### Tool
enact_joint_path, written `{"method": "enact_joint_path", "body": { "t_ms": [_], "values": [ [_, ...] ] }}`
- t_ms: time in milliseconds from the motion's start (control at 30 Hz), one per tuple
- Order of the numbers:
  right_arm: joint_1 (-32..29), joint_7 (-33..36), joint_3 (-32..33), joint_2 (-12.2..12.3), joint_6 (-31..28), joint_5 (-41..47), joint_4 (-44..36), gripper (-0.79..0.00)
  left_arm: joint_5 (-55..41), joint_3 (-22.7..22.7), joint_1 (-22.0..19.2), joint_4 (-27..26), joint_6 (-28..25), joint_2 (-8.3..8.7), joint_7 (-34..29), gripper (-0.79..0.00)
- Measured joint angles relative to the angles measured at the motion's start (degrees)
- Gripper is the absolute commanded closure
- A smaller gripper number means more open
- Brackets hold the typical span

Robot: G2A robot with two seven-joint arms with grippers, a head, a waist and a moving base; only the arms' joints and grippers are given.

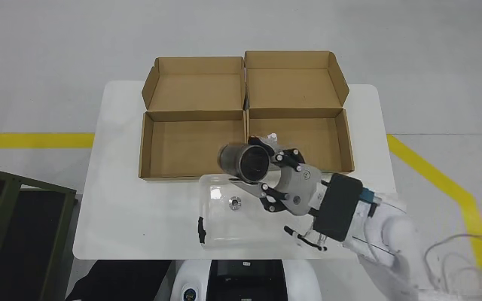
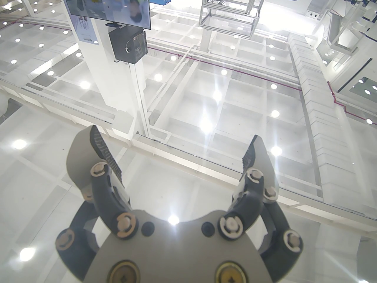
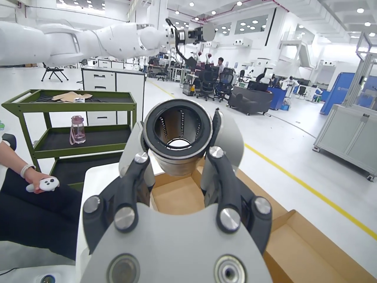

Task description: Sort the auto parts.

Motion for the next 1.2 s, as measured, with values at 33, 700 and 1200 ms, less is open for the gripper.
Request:
{"method": "enact_joint_path", "body": {
  "t_ms": [33,700,1200],
  "values": [
    [0.21,0.46,-0.78,-0.12,0.16,-0.31,0.87,0.0,0.0,0.0,0.0,0.0,0.0,0.0,0.0,-0.785],
    [10.83,14.33,-15.66,-3.92,5.76,-6.36,18.34,0.0,0.0,0.0,0.0,0.0,0.0,0.0,0.0,-0.785],
    [24.53,17.04,-25.84,-10.05,11.25,-4.44,34.84,0.0,0.0,0.0,0.0,0.0,0.0,0.0,0.0,-0.785]
  ]
}}
